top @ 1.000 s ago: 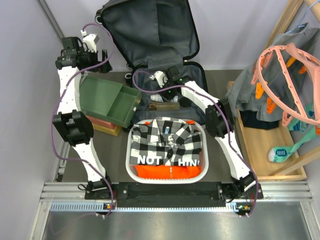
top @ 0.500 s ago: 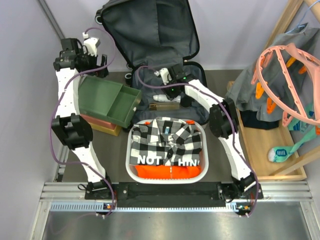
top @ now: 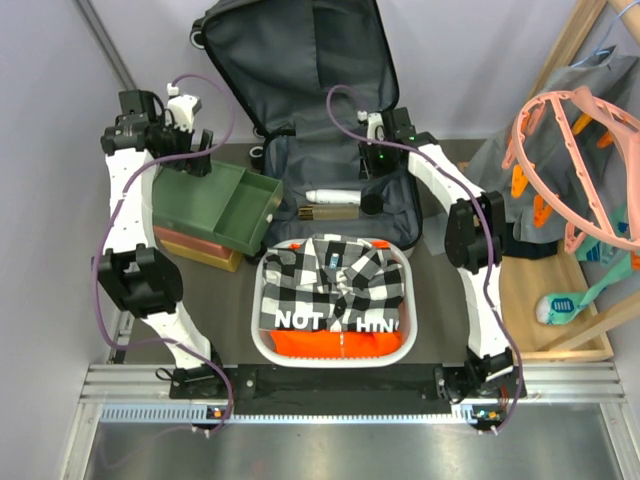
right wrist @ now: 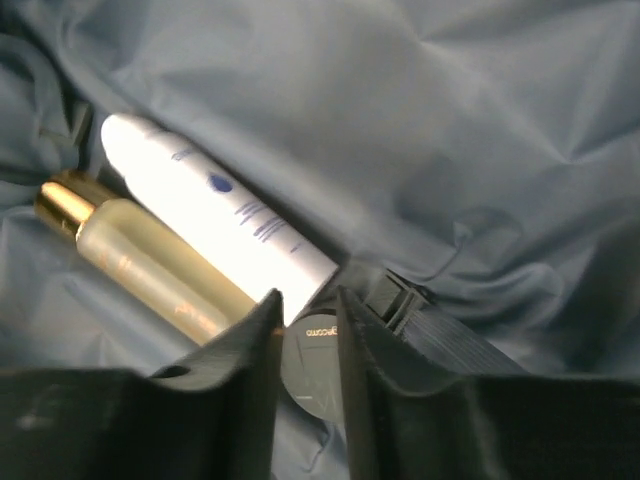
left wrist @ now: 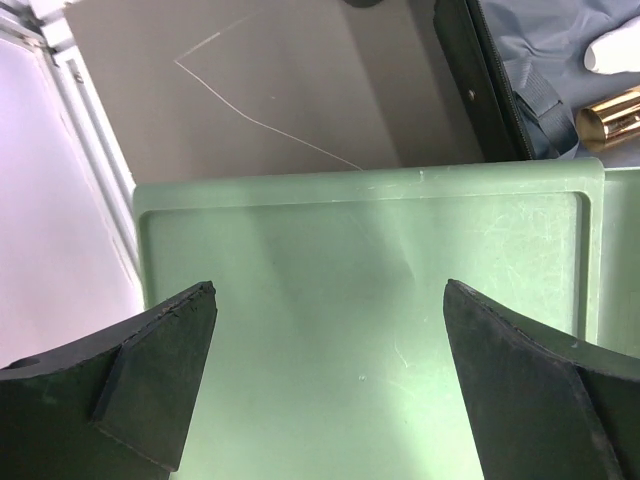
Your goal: Open, take out, and arrange the luggage
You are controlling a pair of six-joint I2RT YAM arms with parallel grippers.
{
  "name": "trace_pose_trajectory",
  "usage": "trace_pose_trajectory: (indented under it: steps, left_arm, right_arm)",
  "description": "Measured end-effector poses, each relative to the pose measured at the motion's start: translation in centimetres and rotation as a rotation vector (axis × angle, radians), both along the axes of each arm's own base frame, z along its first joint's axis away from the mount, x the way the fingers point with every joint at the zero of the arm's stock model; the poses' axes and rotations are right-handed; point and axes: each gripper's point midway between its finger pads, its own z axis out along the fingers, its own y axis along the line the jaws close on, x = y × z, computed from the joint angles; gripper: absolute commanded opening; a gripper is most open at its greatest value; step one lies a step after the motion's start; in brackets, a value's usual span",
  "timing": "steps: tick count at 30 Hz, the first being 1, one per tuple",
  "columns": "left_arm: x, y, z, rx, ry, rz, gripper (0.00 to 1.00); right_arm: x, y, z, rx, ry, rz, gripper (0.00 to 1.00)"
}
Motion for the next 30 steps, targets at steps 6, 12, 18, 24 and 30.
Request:
trace_pose_trajectory:
  steps: [6, 12, 18, 24, 30]
  left_arm:
    - [-0.2, 0.0, 0.6, 0.010, -0.017, -0.007, 0.99]
    - [-0.2, -0.1, 1.0, 0.009, -0.012, -0.022, 0.99]
    - [-0.1, 0.1, 0.6, 0.041, 0.001, -0.055, 0.99]
    - [0.0, 0.3, 0.1, 0.063, 0.011, -0.075, 0.99]
    - [0.0, 0.3, 0.1, 0.062, 0.011, -0.075, 0.99]
  right_arm:
    - [-1.2, 2.8, -0.1, -0.040, -0.048, 0.135, 0.49]
    - [-3.2, 8.1, -4.3, -0.155, -0.075, 0.293, 0.59]
    - [-1.5, 9.8, -6.1, -0.303, -0.184, 0.294, 0.56]
    - [-1.1, 9.0, -6.8, -0.357, -0.192, 0.291, 0.56]
    - [-1.2, 7.5, -6.9, -0.389, -0.176, 0.275, 0.48]
